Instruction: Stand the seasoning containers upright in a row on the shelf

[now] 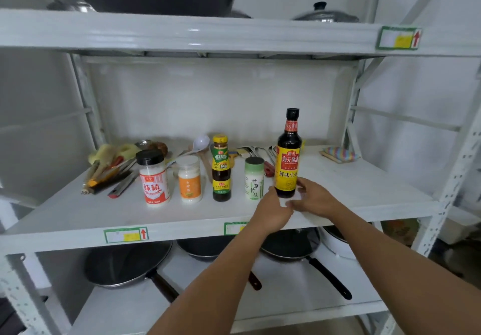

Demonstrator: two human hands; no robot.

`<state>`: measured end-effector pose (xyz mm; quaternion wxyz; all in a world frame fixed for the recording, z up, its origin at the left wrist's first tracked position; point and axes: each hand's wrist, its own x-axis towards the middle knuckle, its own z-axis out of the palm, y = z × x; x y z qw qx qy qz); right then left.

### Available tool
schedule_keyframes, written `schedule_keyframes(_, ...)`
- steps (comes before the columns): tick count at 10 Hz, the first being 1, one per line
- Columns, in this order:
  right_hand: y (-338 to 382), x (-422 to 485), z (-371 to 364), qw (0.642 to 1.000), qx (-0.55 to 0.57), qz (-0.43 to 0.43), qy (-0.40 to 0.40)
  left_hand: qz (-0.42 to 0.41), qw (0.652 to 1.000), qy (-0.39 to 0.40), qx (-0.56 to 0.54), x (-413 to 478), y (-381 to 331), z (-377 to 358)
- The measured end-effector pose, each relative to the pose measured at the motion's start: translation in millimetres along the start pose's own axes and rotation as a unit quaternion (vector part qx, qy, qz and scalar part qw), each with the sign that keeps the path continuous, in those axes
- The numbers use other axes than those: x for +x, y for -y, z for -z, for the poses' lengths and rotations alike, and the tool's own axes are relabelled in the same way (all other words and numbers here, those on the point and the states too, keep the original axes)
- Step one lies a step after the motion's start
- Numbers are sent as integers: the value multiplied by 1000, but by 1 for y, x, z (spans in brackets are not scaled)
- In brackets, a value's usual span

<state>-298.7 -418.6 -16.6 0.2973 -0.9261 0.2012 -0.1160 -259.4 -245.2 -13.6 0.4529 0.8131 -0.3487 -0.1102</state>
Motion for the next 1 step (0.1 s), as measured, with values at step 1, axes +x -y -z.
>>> schedule_keyframes(1, 15, -20, 12, 994, -89, -21, -61, -18, 998, 55, -19, -30, -2, 28)
